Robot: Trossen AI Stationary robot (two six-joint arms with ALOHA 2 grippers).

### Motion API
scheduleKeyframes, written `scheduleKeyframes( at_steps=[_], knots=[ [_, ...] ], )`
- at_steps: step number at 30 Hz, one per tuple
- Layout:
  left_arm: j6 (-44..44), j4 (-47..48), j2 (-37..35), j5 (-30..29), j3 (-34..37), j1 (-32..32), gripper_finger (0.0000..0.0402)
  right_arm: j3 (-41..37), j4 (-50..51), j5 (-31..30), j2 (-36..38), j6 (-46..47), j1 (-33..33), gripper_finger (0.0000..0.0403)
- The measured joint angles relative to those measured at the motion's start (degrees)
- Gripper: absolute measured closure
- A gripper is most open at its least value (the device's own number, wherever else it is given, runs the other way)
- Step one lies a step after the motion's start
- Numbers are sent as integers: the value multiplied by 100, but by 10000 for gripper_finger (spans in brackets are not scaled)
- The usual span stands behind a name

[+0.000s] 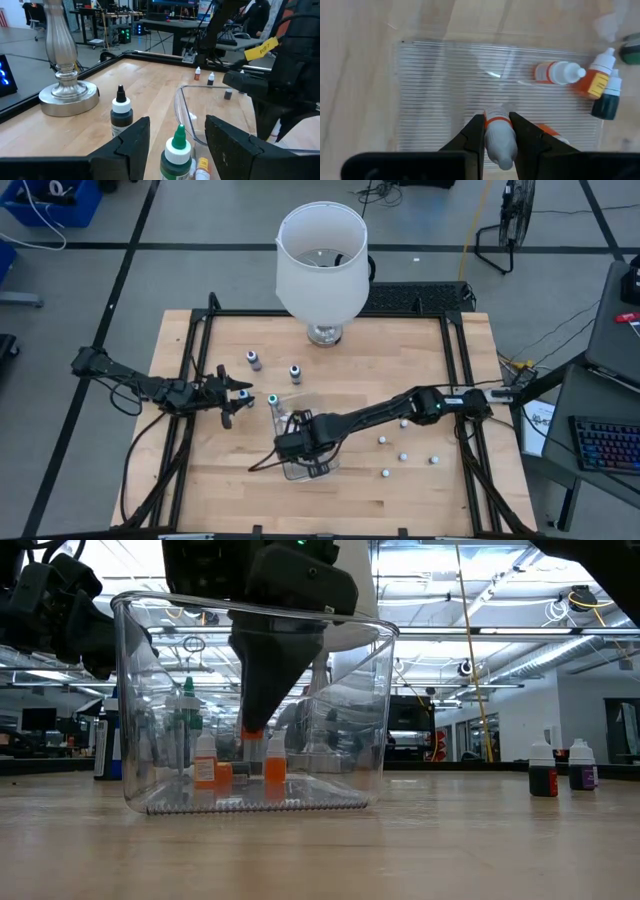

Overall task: Pick & Place food coloring
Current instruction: Put the orange food coloring bottle into the bin

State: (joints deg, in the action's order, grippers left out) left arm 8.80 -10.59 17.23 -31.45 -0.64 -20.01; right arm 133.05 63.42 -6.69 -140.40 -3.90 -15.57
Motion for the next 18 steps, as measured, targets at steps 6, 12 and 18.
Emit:
scheduleKeyframes(
  at_steps=[6,12,18],
  knots=[
    [0,0,0,0,0,0,211,-166,-26,316,-6,22,35,348],
    [0,0,0,0,0,-2,210,-381,-27,622,10,31,89,348],
    [0,0,0,-2,0,-2,210,-411,-85,687,-10,12,114,348]
  ],
)
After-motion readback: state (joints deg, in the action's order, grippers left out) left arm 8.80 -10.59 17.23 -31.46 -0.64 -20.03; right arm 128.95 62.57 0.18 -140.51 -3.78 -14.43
